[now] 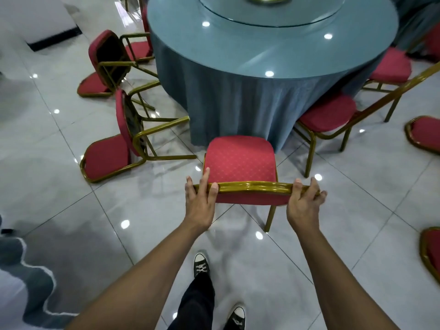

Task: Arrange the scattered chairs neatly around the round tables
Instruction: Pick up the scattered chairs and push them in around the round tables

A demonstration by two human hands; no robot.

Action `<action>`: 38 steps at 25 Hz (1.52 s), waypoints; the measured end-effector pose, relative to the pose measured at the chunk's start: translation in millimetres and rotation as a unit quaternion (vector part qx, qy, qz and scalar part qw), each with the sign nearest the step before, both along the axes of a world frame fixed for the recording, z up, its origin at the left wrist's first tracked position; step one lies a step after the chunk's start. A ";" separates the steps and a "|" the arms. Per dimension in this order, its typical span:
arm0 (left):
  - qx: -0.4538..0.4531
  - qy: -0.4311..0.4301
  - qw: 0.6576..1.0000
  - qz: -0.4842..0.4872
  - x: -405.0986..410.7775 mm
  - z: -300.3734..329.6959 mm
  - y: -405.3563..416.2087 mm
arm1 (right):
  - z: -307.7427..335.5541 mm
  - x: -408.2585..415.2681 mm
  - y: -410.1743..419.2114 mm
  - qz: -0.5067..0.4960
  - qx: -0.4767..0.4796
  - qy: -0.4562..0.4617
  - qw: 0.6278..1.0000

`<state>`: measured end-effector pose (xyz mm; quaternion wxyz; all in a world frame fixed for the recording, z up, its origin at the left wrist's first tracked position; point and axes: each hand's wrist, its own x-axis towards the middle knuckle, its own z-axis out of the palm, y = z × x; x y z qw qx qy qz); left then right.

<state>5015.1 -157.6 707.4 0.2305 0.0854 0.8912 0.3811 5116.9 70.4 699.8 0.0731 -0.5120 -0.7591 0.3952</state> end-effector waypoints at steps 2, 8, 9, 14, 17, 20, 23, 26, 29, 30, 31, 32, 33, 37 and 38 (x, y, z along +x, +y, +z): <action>-0.003 -0.018 1.000 0.003 -35.9 3.0 12.2 | 5.5 -30.5 10.5 0.002 -0.004 -0.018 1.000; -0.018 -0.041 0.999 -0.024 -132.9 6.2 34.3 | 30.1 -109.0 29.3 0.006 0.001 -0.097 0.995; -0.030 -0.042 0.998 -0.038 -141.0 7.6 34.9 | 36.4 -116.1 26.8 0.012 0.038 -0.134 0.990; -0.043 -0.021 0.992 -0.114 -172.8 23.4 11.6 | 61.5 -151.9 -13.2 0.062 0.237 -0.150 0.958; -0.030 0.010 0.989 -0.142 -189.5 45.6 -9.4 | 70.5 -188.7 -49.3 0.149 0.222 -0.103 0.958; -0.039 0.069 0.989 -0.127 -213.4 70.8 -37.4 | 76.8 -234.9 -92.0 0.204 0.210 -0.050 0.955; -0.036 0.100 0.990 -0.097 -241.7 92.8 -73.5 | 82.2 -281.8 -129.8 0.255 0.201 -0.026 0.945; -0.033 0.103 0.992 -0.058 -270.5 107.6 -110.8 | 85.7 -329.1 -163.1 0.306 0.189 -0.001 0.933; -0.032 0.105 0.994 -0.014 -304.7 114.8 -148.0 | 84.6 -382.0 -199.1 0.356 0.160 0.036 0.920; -0.036 0.106 0.994 0.004 -315.5 116.2 -160.2 | 83.6 -399.2 -211.3 0.370 0.151 0.042 0.916; -0.043 0.108 0.993 0.024 -326.2 117.3 -173.5 | 82.7 -417.8 -224.7 0.383 0.144 0.045 0.911; -0.051 0.109 0.992 0.044 -336.4 118.1 -186.2 | 81.7 -436.3 -238.0 0.395 0.137 0.047 0.907; -0.057 0.109 0.990 0.067 -348.1 118.8 -201.1 | 80.5 -457.3 -254.5 0.410 0.130 0.051 0.901; -0.074 0.106 0.982 0.139 -383.4 118.7 -260.6 | 77.0 -521.0 -324.9 0.467 0.108 0.085 0.873; -0.078 0.105 0.979 0.159 -391.9 118.4 -279.5 | 75.0 -534.6 -344.5 0.483 0.113 0.089 0.864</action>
